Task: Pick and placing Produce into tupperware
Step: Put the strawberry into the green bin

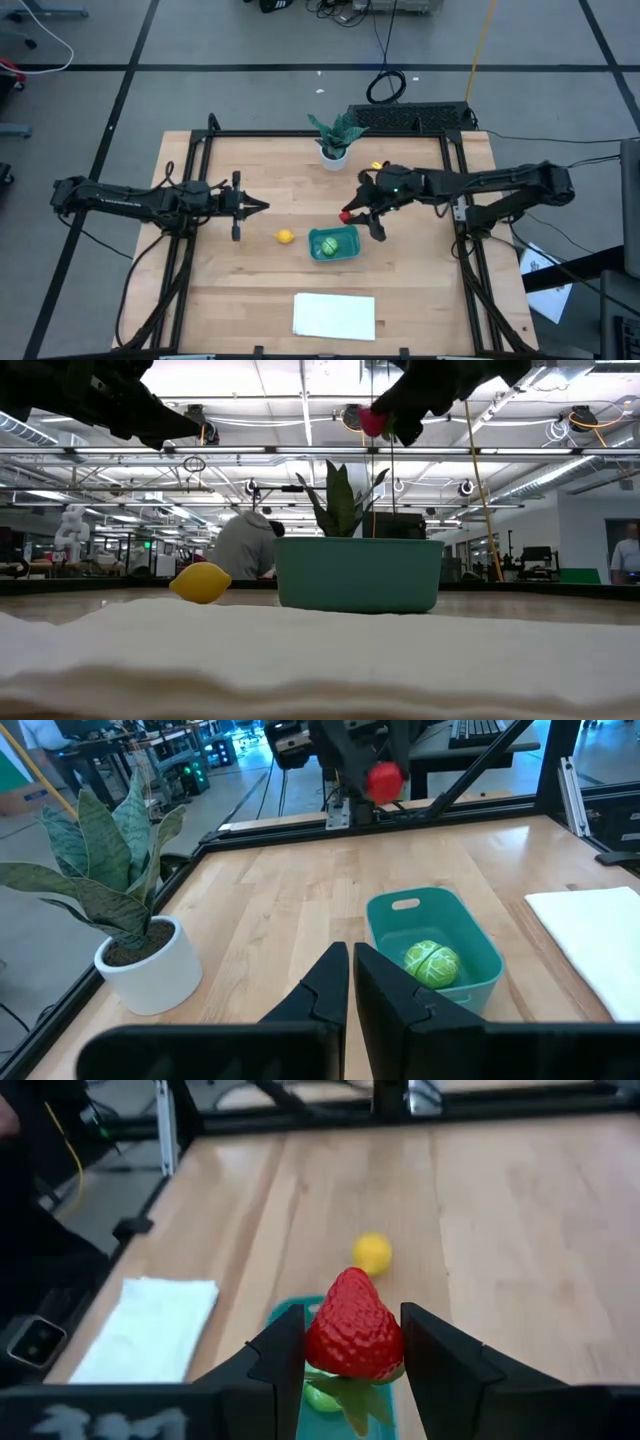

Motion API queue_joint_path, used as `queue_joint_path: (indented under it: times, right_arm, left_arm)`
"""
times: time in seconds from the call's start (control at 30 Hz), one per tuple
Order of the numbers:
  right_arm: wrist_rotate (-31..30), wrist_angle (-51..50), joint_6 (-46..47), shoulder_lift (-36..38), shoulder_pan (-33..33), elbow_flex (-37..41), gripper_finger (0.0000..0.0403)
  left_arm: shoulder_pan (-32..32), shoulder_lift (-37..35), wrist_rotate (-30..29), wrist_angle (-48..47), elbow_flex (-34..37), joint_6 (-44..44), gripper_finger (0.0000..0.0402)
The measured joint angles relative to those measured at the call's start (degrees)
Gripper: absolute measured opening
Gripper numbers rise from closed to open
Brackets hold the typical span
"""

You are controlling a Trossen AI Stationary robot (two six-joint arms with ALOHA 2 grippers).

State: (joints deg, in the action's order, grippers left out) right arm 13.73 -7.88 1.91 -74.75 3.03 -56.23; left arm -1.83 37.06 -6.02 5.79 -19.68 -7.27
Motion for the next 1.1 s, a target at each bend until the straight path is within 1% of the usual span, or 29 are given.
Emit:
queue_joint_path:
  times: [0.17,0.33,0.5,0.8,1.1]
  right_arm:
    - [-0.02,-6.13,-1.11,-4.79,0.14,-4.43,0.0132]
    - [-0.06,-15.52,-1.79,-10.22,0.39,-10.04,0.0132]
    - [0.01,-22.44,-3.43,-14.98,0.37,-15.72,0.0132]
    - [0.09,-28.17,-4.12,-21.83,0.37,-21.32,0.0132]
    - [0.06,-33.24,-4.17,-25.88,0.37,-23.22,0.0132]
  left_arm:
    - [-0.02,0.00,0.00,0.00,0.00,0.00,0.0026]
    - [0.00,0.00,0.00,0.00,0.00,0.00,0.0026]
    - [-0.01,0.00,0.00,-0.02,0.00,-0.33,0.0026]
    - [0.00,0.00,0.00,-0.07,0.00,-0.52,0.0026]
    - [-0.02,0.00,0.00,-0.07,0.00,-0.50,0.0026]
